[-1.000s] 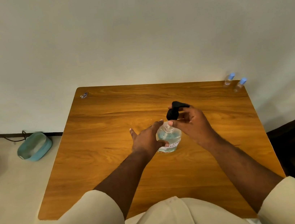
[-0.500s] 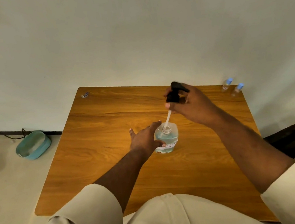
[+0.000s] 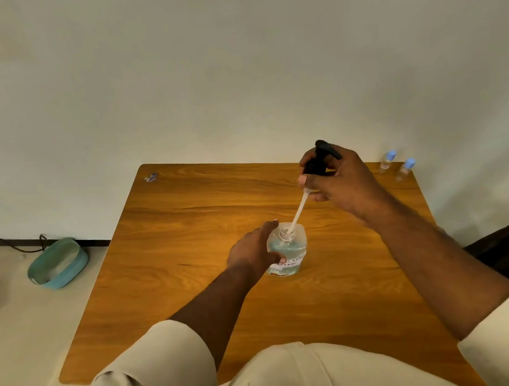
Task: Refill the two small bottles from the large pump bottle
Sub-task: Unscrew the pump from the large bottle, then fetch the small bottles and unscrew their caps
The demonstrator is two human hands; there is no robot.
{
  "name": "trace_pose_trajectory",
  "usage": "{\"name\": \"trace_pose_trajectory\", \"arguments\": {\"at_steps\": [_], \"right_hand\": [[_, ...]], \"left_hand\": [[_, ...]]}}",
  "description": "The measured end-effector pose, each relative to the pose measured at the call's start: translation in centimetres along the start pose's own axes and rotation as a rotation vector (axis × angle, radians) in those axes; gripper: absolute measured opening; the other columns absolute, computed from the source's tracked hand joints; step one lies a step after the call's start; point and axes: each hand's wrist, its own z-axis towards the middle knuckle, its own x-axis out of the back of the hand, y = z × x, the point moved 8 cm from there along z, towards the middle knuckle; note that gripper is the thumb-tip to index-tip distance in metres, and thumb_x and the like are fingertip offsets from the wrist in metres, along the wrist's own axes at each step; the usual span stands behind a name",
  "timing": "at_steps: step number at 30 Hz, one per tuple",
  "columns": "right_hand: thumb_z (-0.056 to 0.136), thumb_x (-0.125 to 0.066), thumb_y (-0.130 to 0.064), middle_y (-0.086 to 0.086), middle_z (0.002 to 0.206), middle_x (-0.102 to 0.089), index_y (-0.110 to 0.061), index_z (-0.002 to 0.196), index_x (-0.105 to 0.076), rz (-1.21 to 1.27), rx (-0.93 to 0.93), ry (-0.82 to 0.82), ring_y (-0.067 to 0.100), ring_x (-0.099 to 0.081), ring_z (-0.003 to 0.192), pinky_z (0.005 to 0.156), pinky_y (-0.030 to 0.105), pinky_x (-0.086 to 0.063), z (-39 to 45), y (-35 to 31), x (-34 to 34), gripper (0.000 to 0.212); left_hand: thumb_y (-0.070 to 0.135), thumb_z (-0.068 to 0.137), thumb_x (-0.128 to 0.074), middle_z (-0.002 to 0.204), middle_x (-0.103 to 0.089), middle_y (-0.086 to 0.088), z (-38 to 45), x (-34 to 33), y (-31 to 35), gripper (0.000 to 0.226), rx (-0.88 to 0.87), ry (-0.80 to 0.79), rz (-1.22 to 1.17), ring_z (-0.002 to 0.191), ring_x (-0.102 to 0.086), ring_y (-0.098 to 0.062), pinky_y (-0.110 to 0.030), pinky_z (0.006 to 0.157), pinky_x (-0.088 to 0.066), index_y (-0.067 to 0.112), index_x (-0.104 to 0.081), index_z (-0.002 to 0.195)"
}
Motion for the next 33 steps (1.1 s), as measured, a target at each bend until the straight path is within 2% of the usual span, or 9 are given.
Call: {"name": "trace_pose_trajectory", "arguments": {"at_steps": [5, 10, 16, 20, 24, 28, 31, 33], "right_hand": [[0.082, -0.072, -0.016, 0.001, 0.105, -0.065, -0.024, 0.101, -0.059, -0.006, 0.072, 0.074, 0.021, -0.07, 0.083, 0.066, 0.035, -0.061, 0.1, -1.4, 0.5, 0.024], [0.081, -0.073, -0.015, -0.003, 0.1, -0.065, -0.024, 0.098, -0.061, -0.053, 0.061, 0.047, 0.023, -0.068, 0.087, 0.069, 0.036, -0.06, 0.0, -1.3, 0.4, 0.022], [0.083, -0.07, -0.009, 0.0, 0.106, -0.068, -0.024, 0.1, -0.063, 0.031, -0.027, -0.096, 0.021, -0.068, 0.094, 0.071, 0.033, -0.06, -0.2, -0.6, -0.2, 0.023], [0.084, -0.069, -0.009, 0.001, 0.107, -0.068, -0.023, 0.101, -0.063, 0.018, 0.002, -0.073, 0.022, -0.067, 0.096, 0.076, 0.039, -0.059, -0.3, -1.2, -0.1, 0.023], [0.084, -0.069, -0.01, 0.001, 0.11, -0.066, -0.022, 0.104, -0.063, -0.039, 0.034, -0.038, 0.021, -0.065, 0.1, 0.076, 0.038, -0.06, -0.6, -2.0, 0.3, 0.024], [0.084, -0.069, -0.01, 0.003, 0.112, -0.066, -0.022, 0.105, -0.063, -0.039, 0.076, -0.035, 0.022, -0.063, 0.104, 0.08, 0.044, -0.059, -1.5, -3.5, 1.1, 0.025], [0.083, -0.07, -0.012, -0.002, 0.11, -0.067, -0.024, 0.106, -0.063, -0.065, 0.146, -0.028, 0.018, -0.06, 0.109, 0.085, 0.046, -0.056, -2.5, -5.6, 1.6, 0.027], [0.082, -0.071, -0.013, -0.006, 0.107, -0.066, -0.027, 0.104, -0.063, -0.105, 0.222, -0.046, 0.015, -0.06, 0.109, 0.088, 0.042, -0.055, -3.1, -7.2, 1.4, 0.027]], "left_hand": [[0.028, 0.072, -0.081, 0.136, -0.056, 0.0, 0.2, 0.3, 0.3, 0.087, 0.0, 0.011, 0.032, 0.113, -0.059, -0.022, -0.038, 0.087, -0.053, 0.037, -0.032, 0.143], [0.028, 0.071, -0.081, 0.131, -0.059, -0.001, 0.3, 0.2, 0.4, 0.086, 0.003, 0.007, 0.072, 0.108, -0.061, -0.023, -0.039, 0.084, -0.054, 0.037, -0.033, 0.142], [0.029, 0.072, -0.081, 0.131, -0.059, -0.001, 0.2, 0.1, 0.3, 0.086, 0.02, 0.019, 0.085, 0.108, -0.061, -0.023, -0.039, 0.084, -0.055, 0.038, -0.032, 0.142], [0.028, 0.073, -0.08, 0.133, -0.058, -0.001, 0.1, 0.0, 0.3, 0.085, 0.021, 0.037, 0.07, 0.109, -0.06, -0.023, -0.039, 0.085, -0.055, 0.039, -0.032, 0.142], [0.027, 0.073, -0.08, 0.135, -0.058, 0.0, 0.1, -0.1, 0.1, 0.086, 0.016, 0.052, 0.053, 0.11, -0.06, -0.022, -0.038, 0.084, -0.054, 0.038, -0.031, 0.143], [0.027, 0.075, -0.079, 0.147, -0.046, 0.004, -0.2, -0.7, -0.2, 0.087, -0.012, 0.051, -0.074, 0.124, -0.052, -0.023, -0.039, 0.096, -0.049, 0.038, -0.028, 0.145], [0.029, 0.077, -0.078, 0.156, -0.032, 0.005, -0.5, -1.1, -0.6, 0.092, -0.05, 0.057, -0.172, 0.14, -0.034, -0.02, -0.037, 0.11, -0.035, 0.038, -0.021, 0.149], [0.031, 0.079, -0.076, 0.159, -0.023, 0.002, -0.8, -1.2, -1.3, 0.098, -0.042, 0.068, -0.208, 0.145, -0.024, -0.018, -0.037, 0.114, -0.027, 0.037, -0.011, 0.151]]}}
